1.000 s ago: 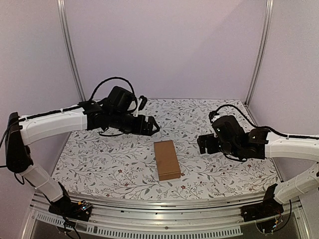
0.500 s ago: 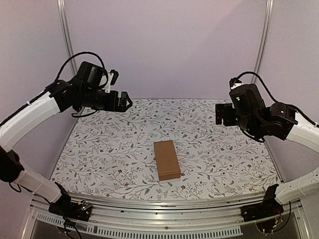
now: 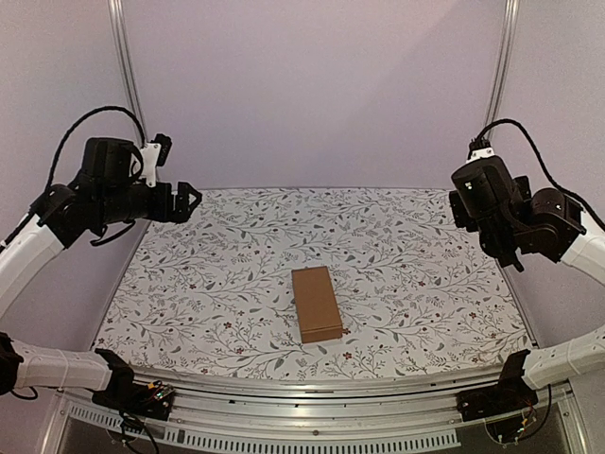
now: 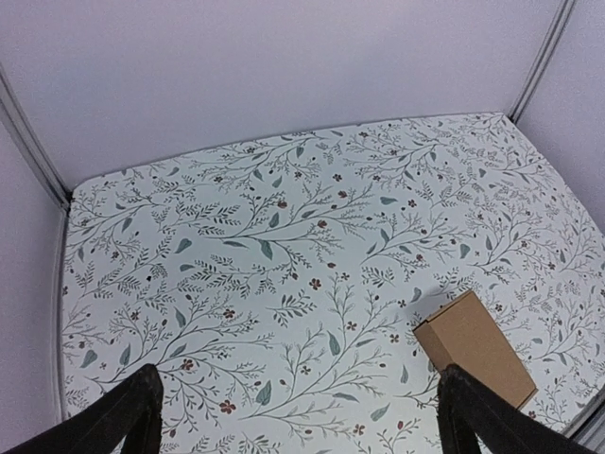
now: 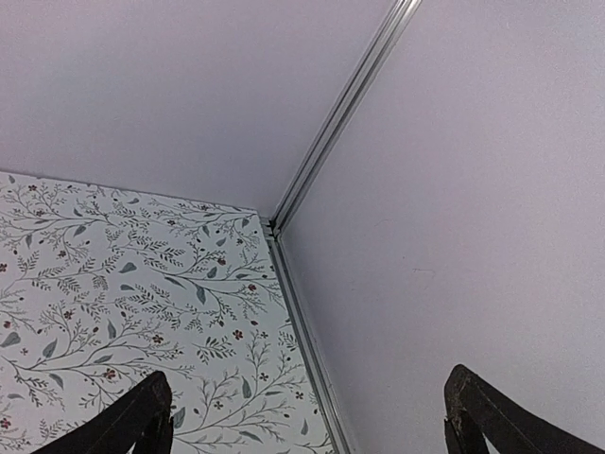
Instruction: Fold the paper box
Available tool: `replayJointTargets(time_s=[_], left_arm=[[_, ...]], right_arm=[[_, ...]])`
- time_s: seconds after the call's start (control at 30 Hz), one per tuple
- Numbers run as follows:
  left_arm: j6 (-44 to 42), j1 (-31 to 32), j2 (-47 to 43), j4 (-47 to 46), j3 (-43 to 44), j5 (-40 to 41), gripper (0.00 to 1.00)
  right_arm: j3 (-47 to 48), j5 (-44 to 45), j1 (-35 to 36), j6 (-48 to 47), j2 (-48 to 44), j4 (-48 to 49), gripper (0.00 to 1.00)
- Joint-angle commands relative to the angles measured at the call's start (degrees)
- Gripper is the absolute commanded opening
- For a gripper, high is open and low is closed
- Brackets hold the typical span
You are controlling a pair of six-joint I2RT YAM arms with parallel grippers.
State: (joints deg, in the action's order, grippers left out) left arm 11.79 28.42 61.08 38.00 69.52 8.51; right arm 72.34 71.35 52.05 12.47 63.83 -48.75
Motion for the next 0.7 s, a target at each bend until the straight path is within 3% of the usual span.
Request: replayJointTargets(time_s=[0.0, 0.13, 0.3, 0.47, 0.67], left_arm=[[-2.7, -0.3, -2.4, -3.0, -1.7, -3.0, 1.00], [-3.1, -0.3, -4.4, -2.5, -2.7, -6.7, 0.99], [-3.7, -0.9, -8.8, -8.5, -10.7, -6.2, 1.00], [-3.7, -1.3, -10.2, -7.8, -11.7, -5.5, 1.00], [-3.1, -1.2, -10.3, -7.8, -11.9, -6.3, 1.00]], right_arm=[[-4.3, 2.9, -0.2, -2.4, -0.7, -2.6, 0.99], [-6.4, -0.8, -0.3, -2.0, -2.3, -1.3, 0.99], [-7.0, -1.6, -0.2, -3.6, -1.6, 0.5, 0.99], [-7.6, -3.5, -0.2, -4.4, -0.2, 1.1, 0.99], [-8.6, -11.7, -0.2, -5.1, -1.6, 3.3, 0.99]])
